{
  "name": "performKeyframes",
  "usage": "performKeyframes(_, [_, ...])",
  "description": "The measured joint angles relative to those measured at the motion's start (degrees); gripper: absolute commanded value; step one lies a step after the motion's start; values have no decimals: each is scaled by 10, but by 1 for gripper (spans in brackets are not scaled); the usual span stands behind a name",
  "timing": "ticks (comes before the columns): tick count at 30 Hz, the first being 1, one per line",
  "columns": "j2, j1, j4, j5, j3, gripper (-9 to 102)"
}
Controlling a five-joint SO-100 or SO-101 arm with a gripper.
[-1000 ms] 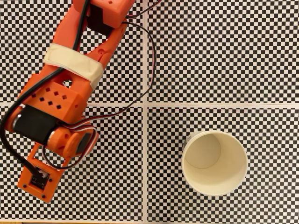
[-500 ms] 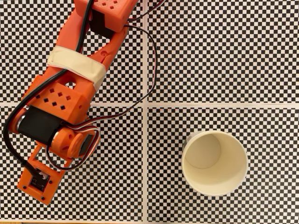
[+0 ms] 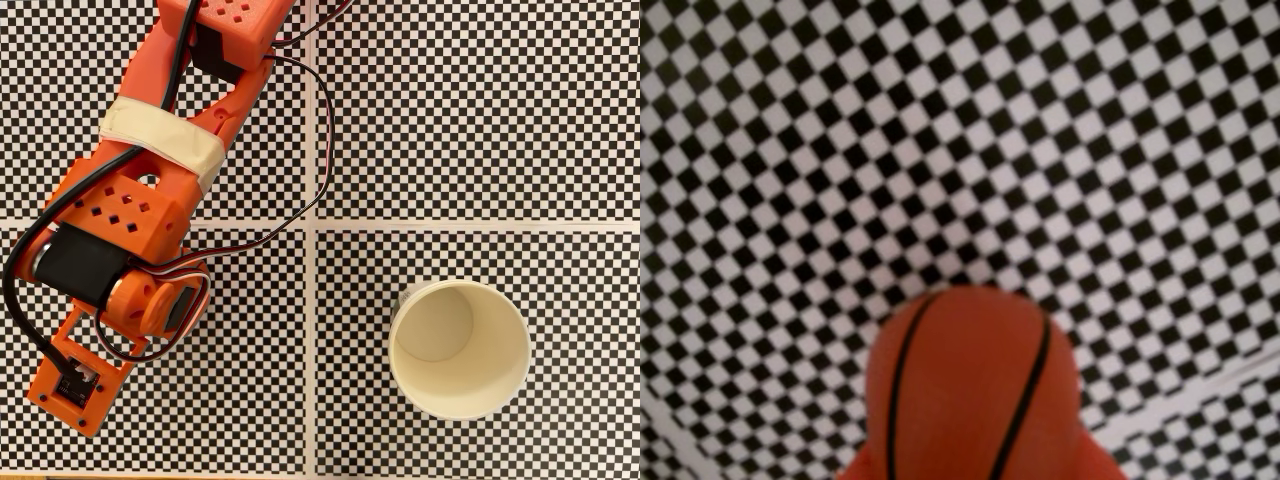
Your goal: Grasp basketball and place into cup.
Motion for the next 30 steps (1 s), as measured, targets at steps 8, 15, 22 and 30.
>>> performKeyframes(8, [72, -34, 1, 8, 2, 0])
performKeyframes(15, [134, -60, 4, 20, 2, 0])
performKeyframes(22, [181, -71, 7, 37, 2, 0])
performKeyframes(30, [235, -97, 8, 58, 2, 0])
